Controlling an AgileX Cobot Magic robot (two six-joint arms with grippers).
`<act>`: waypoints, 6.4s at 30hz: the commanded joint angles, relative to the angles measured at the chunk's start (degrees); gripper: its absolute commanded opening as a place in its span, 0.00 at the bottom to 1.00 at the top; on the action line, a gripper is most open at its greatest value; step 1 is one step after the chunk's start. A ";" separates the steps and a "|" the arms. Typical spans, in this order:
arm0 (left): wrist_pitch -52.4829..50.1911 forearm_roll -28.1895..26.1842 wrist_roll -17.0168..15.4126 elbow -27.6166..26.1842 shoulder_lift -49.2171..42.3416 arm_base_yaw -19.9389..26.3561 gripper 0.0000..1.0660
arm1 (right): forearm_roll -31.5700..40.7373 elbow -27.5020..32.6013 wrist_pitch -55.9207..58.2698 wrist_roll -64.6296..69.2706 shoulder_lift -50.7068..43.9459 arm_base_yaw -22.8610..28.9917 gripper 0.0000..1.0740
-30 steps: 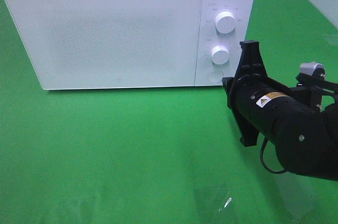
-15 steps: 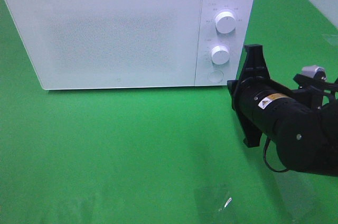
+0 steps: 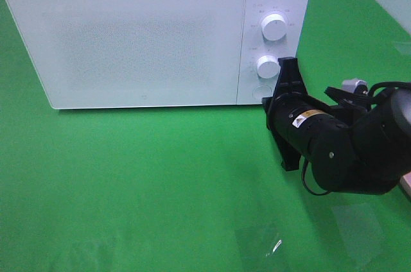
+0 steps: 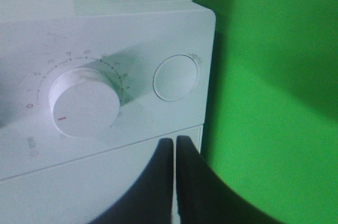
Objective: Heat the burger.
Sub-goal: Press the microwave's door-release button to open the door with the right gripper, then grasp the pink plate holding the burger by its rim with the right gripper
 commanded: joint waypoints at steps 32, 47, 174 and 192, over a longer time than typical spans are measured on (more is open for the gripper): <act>-0.86 -0.29 0.00 0.06 -0.74 -0.40 0.94 | -5.04 -10.83 1.32 1.43 10.54 -6.36 0.00; -0.86 -0.29 0.00 0.06 -0.74 -0.40 0.94 | -3.44 -13.75 -2.01 -0.57 11.00 -6.88 0.00; -0.86 -0.29 0.00 0.06 -0.74 -0.40 0.94 | -29.97 -9.91 85.66 -71.79 -33.17 -9.51 0.10; -0.86 -0.29 0.00 0.06 -0.74 -0.40 0.94 | -36.21 -10.43 97.06 -77.06 -33.86 -23.32 0.93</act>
